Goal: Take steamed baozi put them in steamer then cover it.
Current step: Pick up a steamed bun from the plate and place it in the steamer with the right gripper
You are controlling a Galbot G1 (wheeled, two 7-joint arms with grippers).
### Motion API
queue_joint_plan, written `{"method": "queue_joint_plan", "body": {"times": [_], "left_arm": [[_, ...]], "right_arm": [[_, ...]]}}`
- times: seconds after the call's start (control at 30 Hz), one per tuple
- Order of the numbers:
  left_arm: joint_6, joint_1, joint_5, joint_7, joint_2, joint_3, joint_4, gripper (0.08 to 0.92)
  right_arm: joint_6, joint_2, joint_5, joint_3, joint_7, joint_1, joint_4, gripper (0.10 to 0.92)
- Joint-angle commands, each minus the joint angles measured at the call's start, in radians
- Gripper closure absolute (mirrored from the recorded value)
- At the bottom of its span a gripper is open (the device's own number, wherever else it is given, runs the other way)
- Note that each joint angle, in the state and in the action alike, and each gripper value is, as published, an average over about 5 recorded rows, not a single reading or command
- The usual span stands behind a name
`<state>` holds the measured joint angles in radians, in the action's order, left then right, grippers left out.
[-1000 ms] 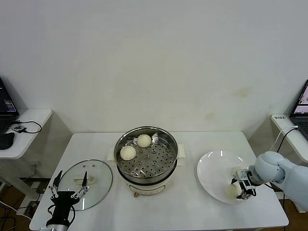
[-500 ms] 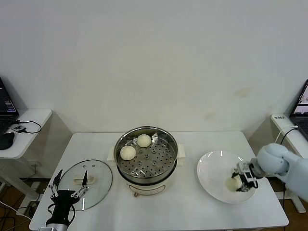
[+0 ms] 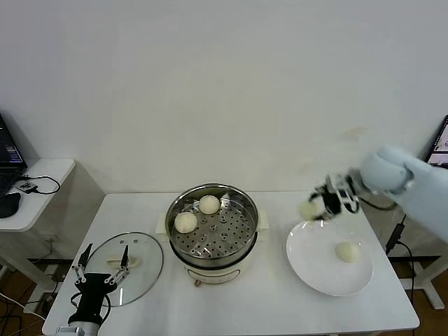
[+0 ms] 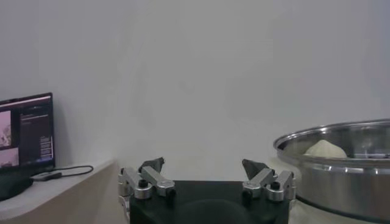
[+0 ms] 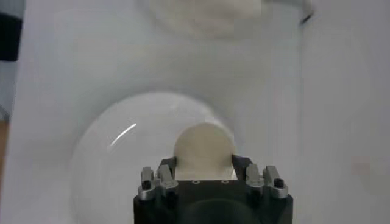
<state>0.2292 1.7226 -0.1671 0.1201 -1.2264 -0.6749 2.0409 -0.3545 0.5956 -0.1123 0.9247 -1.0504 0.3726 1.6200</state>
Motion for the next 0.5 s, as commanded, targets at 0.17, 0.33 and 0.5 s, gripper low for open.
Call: {"method": "queue_joint_plan", "body": {"times": [0.17,0.33,0.5], "left_arm": [[0.001,0.005,-0.003,0.000,-0.007,-0.020,-0.002,0.177],[0.002,0.012,-0.002,0.000,-0.014,-0.034,0.004,0.177],[0.003,0.019,-0.007,0.000,-0.018,-0.052,0.011,0.177]], "right_arm": [[0.019,0.386,-0.153,0.202,0.062,0.304,-0.012,0.431],[0.074,0.483,-0.139,0.238,0.085,0.252,-0.026,0.431],[0.154,0.518,-0.076,0.299,0.111,0.204,-0.042,0.431]]}}
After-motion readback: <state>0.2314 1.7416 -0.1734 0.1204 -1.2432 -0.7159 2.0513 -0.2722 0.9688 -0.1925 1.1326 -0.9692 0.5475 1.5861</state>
